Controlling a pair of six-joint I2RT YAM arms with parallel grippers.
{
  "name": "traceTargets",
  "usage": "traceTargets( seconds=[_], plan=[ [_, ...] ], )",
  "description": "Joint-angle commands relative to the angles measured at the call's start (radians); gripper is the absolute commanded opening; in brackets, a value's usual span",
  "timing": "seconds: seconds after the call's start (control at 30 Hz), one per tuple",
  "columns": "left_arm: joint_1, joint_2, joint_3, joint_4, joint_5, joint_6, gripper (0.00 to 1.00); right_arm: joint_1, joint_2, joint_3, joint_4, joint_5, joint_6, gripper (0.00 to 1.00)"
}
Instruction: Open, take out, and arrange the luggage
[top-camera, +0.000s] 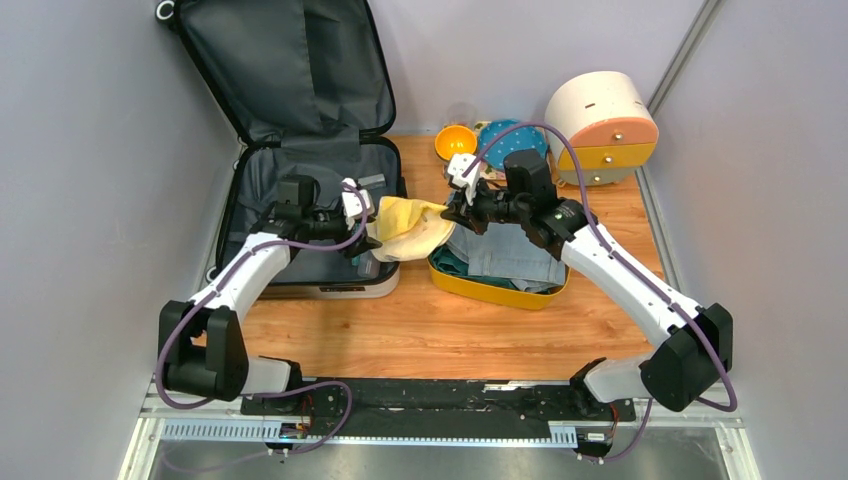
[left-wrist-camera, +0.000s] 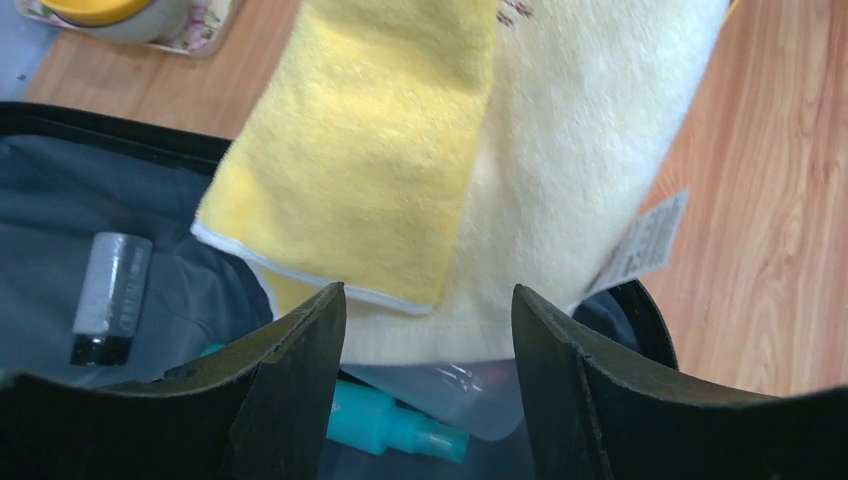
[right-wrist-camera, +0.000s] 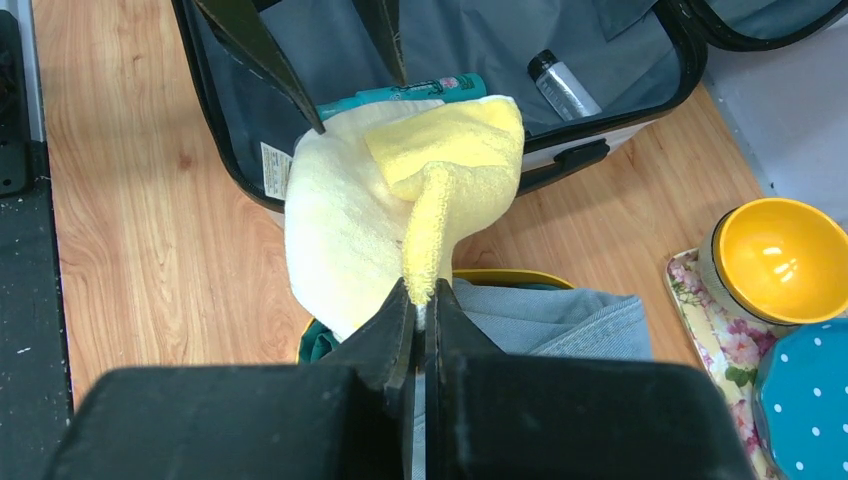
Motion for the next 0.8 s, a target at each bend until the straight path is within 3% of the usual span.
traceTargets(
  seconds=[0.0, 0.2, 0.47, 0.63, 0.67, 0.77],
  plan=[
    [-0.019, 0.016, -0.022, 0.194, 0.026, -0.123, 0.70, -0.003, -0.030, 0.004, 0.026, 0.004, 0.007, 0.00],
    [-0.068, 0.026, -0.099, 0.358, -0.070, -0.177, 0.68, -0.003, -0.029, 0.007, 0.032, -0.001, 0.018, 0.00],
    [-0.083, 0.069, -0.098, 0.393, -0.152, -0.181, 0.54, -0.003, -0.033, 0.008, 0.037, 0.007, 0.030, 0.00],
    [-0.082, 0.028, -0.087, 0.384, -0.141, -0.188, 0.33, -0.003, -0.055, -0.002, 0.032, 0.019, 0.025, 0.00],
    [-0.082, 0.016, -0.084, 0.375, -0.138, -0.189, 0.21, -0.004, -0.059, -0.004, 0.032, 0.022, 0.025, 0.00],
    [-0.082, -0.033, -0.061, 0.341, -0.133, -0.185, 0.05, -0.017, -0.075, 0.001, 0.028, 0.030, 0.029, 0.00]
  ],
)
